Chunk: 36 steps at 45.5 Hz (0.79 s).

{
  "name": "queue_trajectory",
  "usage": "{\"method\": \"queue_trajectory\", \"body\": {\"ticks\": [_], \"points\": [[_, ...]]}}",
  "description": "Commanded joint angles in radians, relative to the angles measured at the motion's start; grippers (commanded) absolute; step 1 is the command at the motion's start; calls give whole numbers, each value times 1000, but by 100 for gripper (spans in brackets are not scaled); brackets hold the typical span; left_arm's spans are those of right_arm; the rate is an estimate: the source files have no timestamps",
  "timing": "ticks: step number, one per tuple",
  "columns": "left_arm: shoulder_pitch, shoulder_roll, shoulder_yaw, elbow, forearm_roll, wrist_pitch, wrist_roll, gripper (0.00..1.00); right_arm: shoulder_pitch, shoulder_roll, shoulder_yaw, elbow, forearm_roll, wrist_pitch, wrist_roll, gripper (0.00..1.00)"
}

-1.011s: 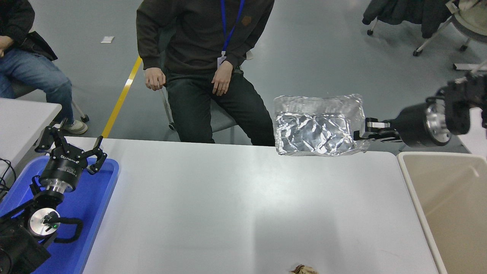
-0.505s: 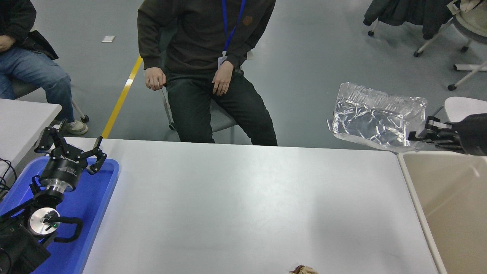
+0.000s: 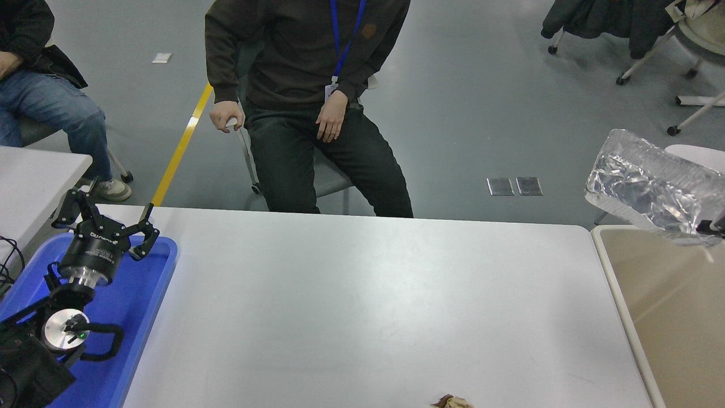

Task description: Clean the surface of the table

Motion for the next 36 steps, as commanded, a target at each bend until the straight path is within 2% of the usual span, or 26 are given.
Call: {"method": "queue_trajectory", "body": {"ticks": [1,5,15,28,36], "points": [[0,0,0,0,0,0,0,100,-84,54,-5,-226,7,3,86,0],[0,0,0,0,0,0,0,100,-155,77,-13,-322,7,3,149,0],[0,0,0,0,0,0,0,100,-222,120,-18,-431,6,1,167,0],[0,0,0,0,0,0,1,100,-296,326,-64,-727,10,0,232,0],[0,0,0,0,0,0,0,100,-331,381,-61,-773,15,-3,241,0]]}}
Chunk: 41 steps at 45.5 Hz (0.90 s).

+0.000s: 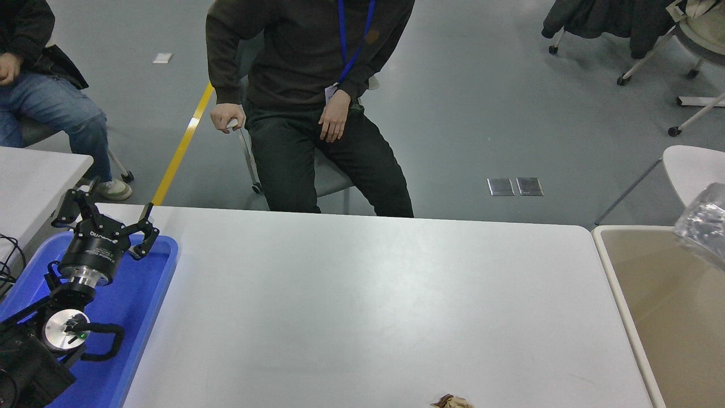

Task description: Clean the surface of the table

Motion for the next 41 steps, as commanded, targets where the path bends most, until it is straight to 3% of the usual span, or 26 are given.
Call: {"method": "queue_trajectory", "body": {"ticks": [1,22,32,41], "points": [[0,0,0,0,0,0,-1,100,-59,105,-8,-124,5,-5,28,0],[0,0,0,0,0,0,-1,100,-136,232,-3,-212,10,-133,22,0],[0,0,0,0,0,0,-1,100,-185,271,-25,-253,182,-143,3,0],[0,0,0,0,0,0,-1,100,-188,323,-20,-315,196,-149,-16,0]]}}
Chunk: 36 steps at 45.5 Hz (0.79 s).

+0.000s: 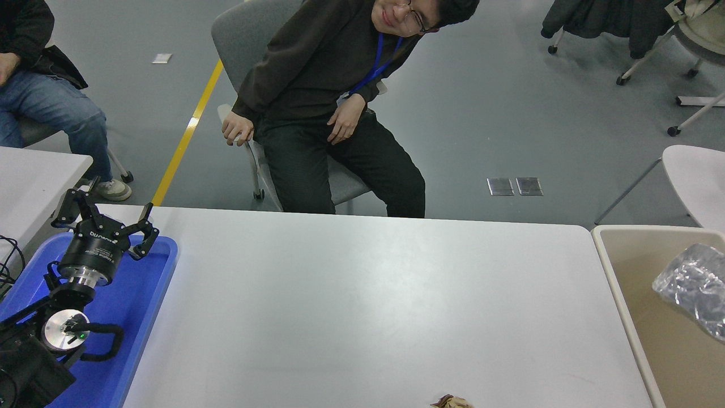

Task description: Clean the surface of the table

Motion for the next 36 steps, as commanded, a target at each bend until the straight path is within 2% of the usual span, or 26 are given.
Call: {"method": "queue_trajectory", "body": {"ticks": [1,13,25,28,29,33,36], "points": [[0,0,0,0,0,0,0,100,-21,55,3,-62,55,-20,-23,0],[0,0,0,0,0,0,0,100,-22,78,-5,-61,175,-43,-88,0],[0,0,0,0,0,0,0,100,-21,78,3,-62,201,-42,-103,0],[0,0,0,0,0,0,0,100,-21,78,-12,-62,200,-43,-103,58],[0,0,0,0,0,0,2,100,-21,78,-14,-62,200,-42,-103,66],[0,0,0,0,0,0,2,100,-24,78,-17,-59,198,-39,-100,84],[0,0,0,0,0,0,0,100,-24,80,-17,-59,197,-43,-101,87]]}}
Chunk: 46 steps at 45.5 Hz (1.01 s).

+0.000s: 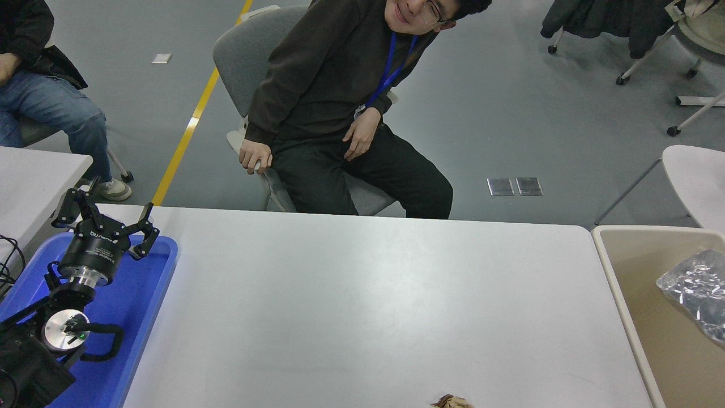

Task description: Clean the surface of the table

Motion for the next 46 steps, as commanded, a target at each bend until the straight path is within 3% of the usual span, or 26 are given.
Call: {"method": "queue_trajectory", "body": {"ticks": [1,6,18,46], "points": [[0,0,0,0,0,0,0,100,-3,4,-6,-1,11,-4,-7,87],[0,0,0,0,0,0,0,100,4,8,1,-1,12,-6,-7,97],[0,0,0,0,0,0,0,100,2,8,27,-7,34,-7,-1,97],[0,0,0,0,0,0,0,100,43,-13,194,-70,446,6,-1,99]]}}
